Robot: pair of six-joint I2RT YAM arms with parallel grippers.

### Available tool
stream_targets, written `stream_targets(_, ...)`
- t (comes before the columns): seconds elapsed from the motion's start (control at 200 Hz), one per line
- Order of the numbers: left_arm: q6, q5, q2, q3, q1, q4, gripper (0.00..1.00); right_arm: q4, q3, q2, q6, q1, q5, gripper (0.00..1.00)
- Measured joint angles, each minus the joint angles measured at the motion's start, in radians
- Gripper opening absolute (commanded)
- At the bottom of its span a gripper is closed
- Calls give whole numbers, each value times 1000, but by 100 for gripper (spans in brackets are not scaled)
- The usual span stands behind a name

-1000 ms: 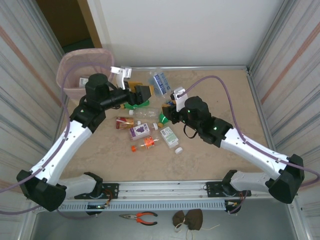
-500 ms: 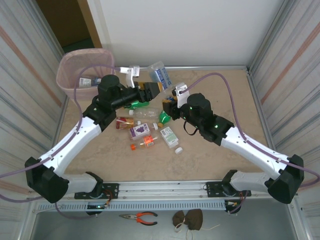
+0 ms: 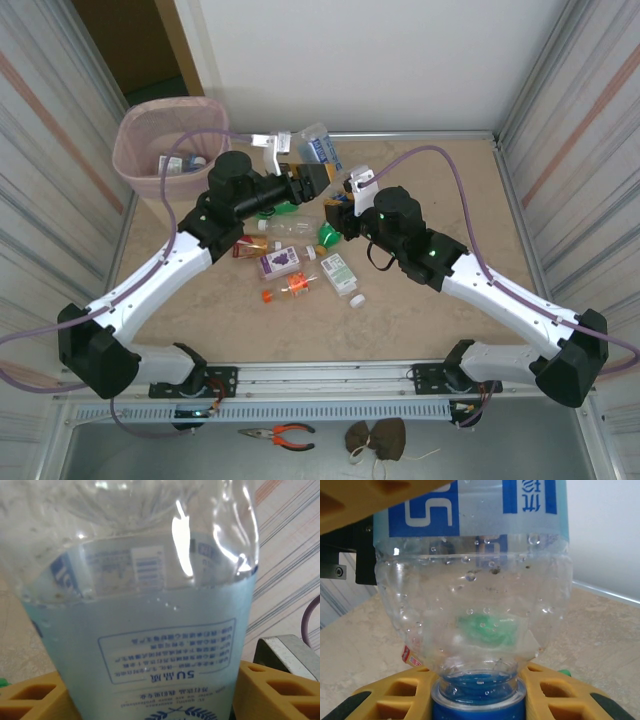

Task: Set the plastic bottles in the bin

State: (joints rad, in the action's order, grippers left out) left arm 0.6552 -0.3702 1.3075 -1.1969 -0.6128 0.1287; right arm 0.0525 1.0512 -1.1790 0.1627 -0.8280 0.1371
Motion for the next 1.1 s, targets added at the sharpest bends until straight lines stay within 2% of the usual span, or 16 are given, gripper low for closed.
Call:
stream_targets(0.11,0,5,0,0,0,0,59,0,0,0,-1,0,0,18)
stream_targets(0.281,0,5,0,-1,0,3,56,1,2,0,-11,0,0,21)
stream_targets(0.536,-32,7,0,-12,3,-14,57,20,13,3,-19,0,0,56)
stream_targets(0.616,-66,6,0,-37,16,-55,57,35,16,16,-14,0,1,62)
stream_targets(0.852,-230,6,-2,-202,120,-266,58,67,16,99,-18,-2,17,69)
stream_targets(1.102,-461,8,26,-495,308,-578,57,106,16,172,-29,-2,57,70)
